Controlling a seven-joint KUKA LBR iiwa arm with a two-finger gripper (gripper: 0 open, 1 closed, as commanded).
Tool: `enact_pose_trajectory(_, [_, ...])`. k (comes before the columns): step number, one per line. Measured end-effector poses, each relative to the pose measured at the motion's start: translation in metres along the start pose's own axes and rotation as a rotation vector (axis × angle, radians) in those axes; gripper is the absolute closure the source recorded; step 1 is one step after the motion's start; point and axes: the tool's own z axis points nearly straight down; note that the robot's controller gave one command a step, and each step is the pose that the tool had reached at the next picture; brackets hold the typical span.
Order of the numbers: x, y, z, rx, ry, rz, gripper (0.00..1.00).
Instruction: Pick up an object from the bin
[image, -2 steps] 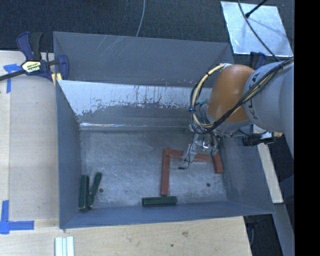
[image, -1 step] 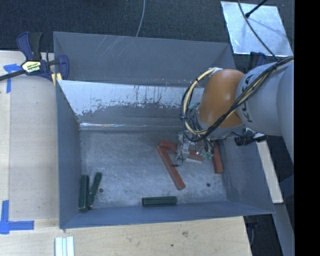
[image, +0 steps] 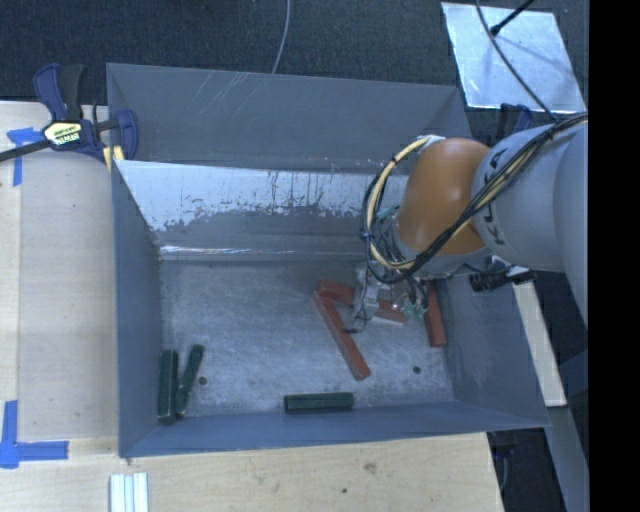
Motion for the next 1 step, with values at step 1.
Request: enact_pose_trajectory(1, [0.0013,-0.0002,-0.0042,0.000,0.004,0.000,1.00])
